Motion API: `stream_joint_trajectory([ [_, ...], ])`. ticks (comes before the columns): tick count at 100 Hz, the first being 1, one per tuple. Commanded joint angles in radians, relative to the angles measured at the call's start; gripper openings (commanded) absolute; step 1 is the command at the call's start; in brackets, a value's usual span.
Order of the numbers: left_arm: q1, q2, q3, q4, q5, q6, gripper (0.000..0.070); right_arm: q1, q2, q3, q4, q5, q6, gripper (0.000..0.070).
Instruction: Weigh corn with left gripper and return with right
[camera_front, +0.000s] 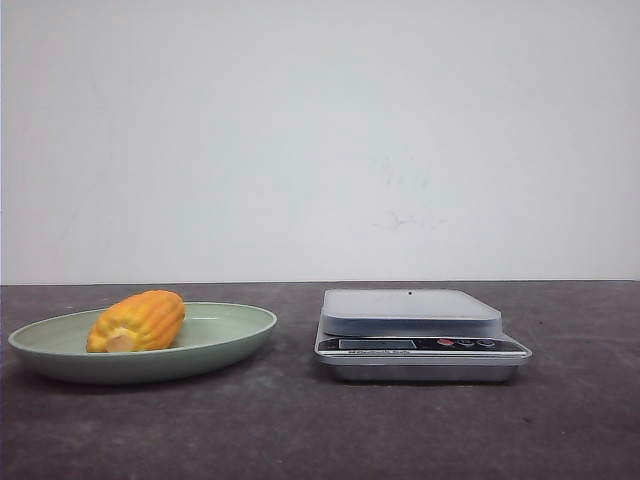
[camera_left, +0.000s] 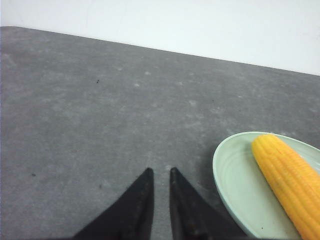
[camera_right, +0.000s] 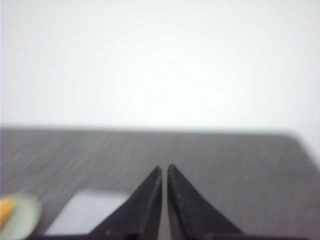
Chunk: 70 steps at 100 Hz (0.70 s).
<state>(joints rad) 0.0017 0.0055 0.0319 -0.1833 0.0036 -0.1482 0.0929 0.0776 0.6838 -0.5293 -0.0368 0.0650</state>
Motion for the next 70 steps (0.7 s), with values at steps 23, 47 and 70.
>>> stream_joint_trajectory([
  [23,-0.002,-0.001,-0.014,-0.004,0.003,0.009,0.001,-0.095,-0.073,-0.495,0.348,-0.061,0.006,0.0012],
  [47,-0.002,-0.001,-0.014,-0.004,0.003,0.009,0.001,-0.095,-0.073,-0.645,0.378,-0.061,0.006,0.0012],
  [70,-0.002,-0.001,-0.014,-0.004,0.003,0.009,0.001,-0.089,-0.074,-0.674,0.356,-0.062,0.006,0.0012],
])
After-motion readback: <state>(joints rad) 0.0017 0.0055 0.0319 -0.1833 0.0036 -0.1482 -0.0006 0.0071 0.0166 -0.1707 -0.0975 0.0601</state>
